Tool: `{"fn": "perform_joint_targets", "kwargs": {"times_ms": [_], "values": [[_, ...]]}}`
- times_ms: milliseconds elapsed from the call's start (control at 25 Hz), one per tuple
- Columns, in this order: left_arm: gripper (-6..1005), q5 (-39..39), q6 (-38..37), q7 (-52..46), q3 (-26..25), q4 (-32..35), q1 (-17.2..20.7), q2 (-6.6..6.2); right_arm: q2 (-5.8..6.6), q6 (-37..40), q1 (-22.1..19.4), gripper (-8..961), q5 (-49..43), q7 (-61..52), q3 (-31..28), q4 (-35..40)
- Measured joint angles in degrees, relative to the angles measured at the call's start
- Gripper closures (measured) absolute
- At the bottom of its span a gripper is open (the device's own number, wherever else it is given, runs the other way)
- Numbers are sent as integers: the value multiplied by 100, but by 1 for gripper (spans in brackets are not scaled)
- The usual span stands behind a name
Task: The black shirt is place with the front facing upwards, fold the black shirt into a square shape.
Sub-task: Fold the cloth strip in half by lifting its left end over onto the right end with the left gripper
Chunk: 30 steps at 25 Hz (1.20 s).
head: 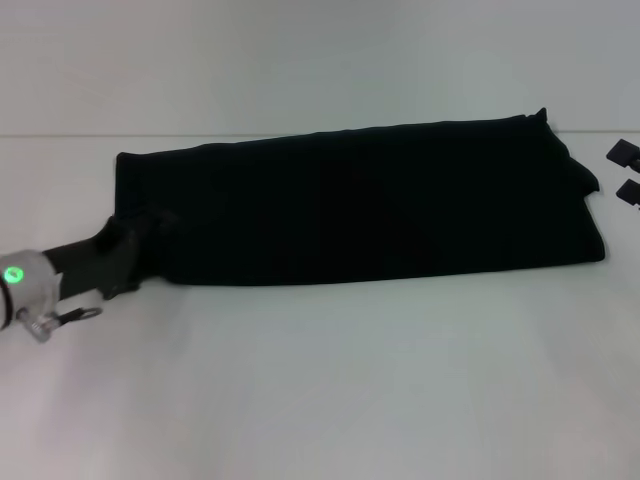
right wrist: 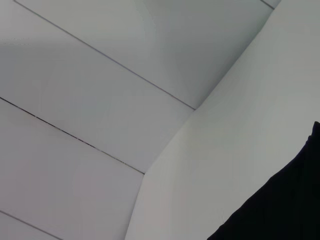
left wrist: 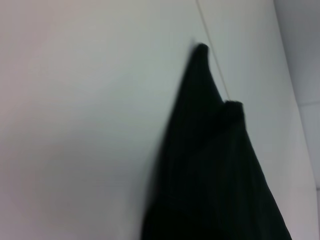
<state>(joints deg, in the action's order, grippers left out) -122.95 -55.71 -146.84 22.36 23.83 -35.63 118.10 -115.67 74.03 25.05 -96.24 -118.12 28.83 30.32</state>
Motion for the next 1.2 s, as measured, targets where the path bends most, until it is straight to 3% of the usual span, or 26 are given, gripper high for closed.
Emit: {"fn": "perform_joint_targets", "kwargs": {"times_ms": [160, 320, 600, 1000, 1200], "values": [[215, 319, -331, 416, -18, 53, -107, 2, 5, 23, 0, 26, 0, 0, -8, 0], [219, 770, -767, 658, -43, 215, 97, 26, 3, 35, -5, 26, 0, -1, -10, 0], [226, 567, -409, 618, 5, 109, 305, 63, -9, 40, -17, 27, 0, 0, -41, -8], [235, 543, -4, 578, 339, -101, 25, 28, -8, 51, -6, 27, 0, 0, -42, -9], [239, 649, -568, 668, 151, 202, 158, 47, -8, 51, -20, 27, 0, -1, -59, -8]]}}
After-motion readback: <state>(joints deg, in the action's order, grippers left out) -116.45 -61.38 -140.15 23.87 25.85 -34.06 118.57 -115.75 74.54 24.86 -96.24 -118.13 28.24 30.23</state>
